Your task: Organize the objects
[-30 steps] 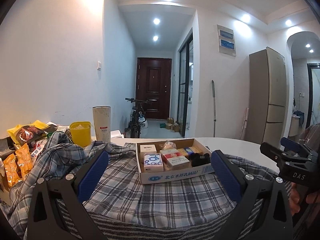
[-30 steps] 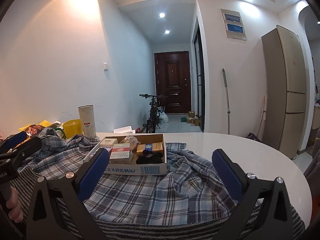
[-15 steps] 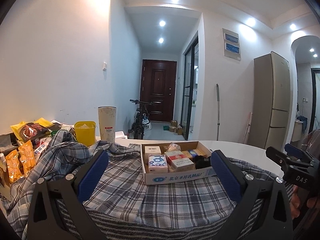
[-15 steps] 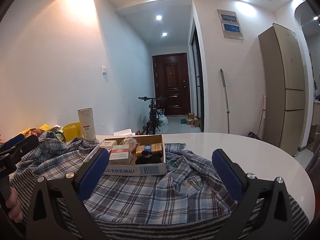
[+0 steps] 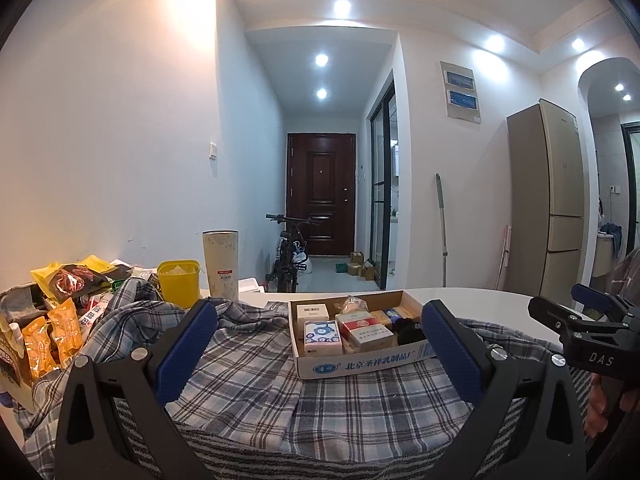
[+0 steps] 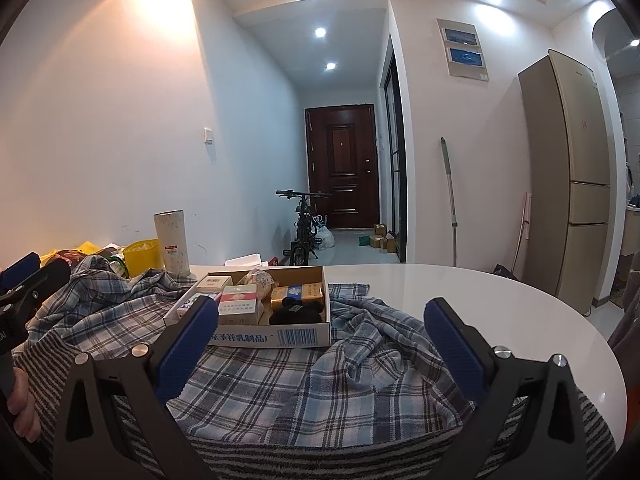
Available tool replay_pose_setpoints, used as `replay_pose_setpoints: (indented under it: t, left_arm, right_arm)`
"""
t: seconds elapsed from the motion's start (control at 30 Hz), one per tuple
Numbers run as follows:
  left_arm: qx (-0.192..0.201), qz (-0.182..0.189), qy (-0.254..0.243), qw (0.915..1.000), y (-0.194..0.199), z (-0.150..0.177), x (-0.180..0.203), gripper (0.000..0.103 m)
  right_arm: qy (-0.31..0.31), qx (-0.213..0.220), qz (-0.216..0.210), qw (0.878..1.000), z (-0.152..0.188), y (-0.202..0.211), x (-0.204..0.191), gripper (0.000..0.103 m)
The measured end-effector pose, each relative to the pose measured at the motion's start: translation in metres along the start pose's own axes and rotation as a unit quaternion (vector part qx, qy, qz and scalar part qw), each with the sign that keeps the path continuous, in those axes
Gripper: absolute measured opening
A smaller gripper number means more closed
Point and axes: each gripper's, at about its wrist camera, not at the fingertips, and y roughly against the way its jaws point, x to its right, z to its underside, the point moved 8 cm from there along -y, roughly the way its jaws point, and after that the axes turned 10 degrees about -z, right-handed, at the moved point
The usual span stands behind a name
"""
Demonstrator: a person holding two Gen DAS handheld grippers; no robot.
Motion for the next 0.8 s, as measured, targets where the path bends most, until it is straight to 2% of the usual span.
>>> replay_pose_setpoints:
  t: [0.2,0.8]
  left_arm:
    - [0.013,0.023,0.002,0.9997,0.0056,-0.0029,0.0026,0.103]
    - [0.013,0.023,-0.003,0.9997,0.0059,-0.0032,0.0069,0.103]
  right_arm:
    - [-0.001,-0.002,0.003,1.000,0.0004,-0.0004,0.0007,0.103]
    - [-0.001,0.003,0.002,1.000,-0.0021,0.0031,0.0018,0.103]
